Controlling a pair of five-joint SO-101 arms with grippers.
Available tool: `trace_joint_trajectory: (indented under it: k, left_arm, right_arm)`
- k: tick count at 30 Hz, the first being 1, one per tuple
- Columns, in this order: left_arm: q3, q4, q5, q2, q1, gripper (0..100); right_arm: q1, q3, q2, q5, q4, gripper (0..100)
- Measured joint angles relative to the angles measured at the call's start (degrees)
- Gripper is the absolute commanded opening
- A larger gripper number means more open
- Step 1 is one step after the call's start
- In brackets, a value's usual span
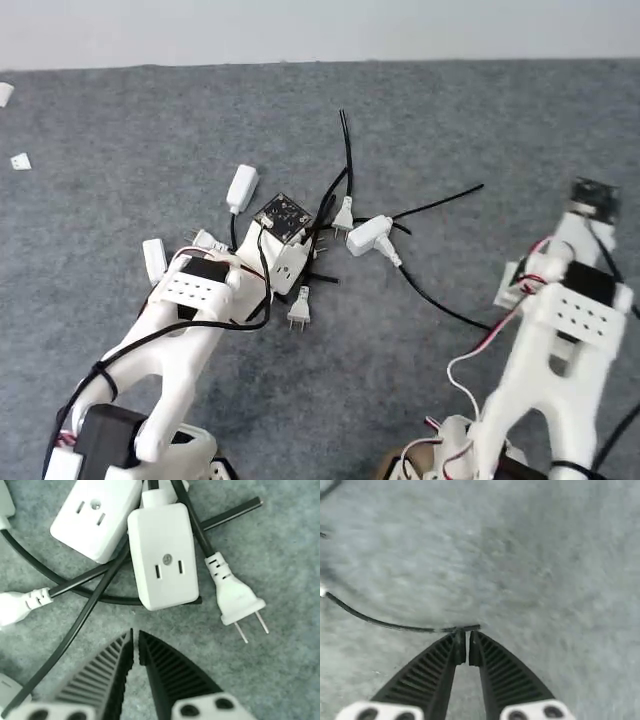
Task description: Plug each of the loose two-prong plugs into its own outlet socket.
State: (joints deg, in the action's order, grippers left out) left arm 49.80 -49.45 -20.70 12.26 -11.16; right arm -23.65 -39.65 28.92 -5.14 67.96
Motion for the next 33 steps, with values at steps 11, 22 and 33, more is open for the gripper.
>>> trace_joint_trajectory:
  k: [11, 22, 33]
  left_arm:
    - [-2.3, 4.0, 9.4, -0.5, 7.2, 2]
    - [-16.7, -2.0, 15.4, -14.5, 10.7, 12]
    - [-19.9, -4.1, 15.3, -16.7, 10.9, 12]
  right_arm:
    - [30.3, -0.1, -0.1, 17.1, -11.9, 24.2]
    - [38.3, 14.9, -24.4, 30.0, -15.5, 23.0]
    - [38.6, 28.0, -40.9, 36.8, -16.0, 23.0]
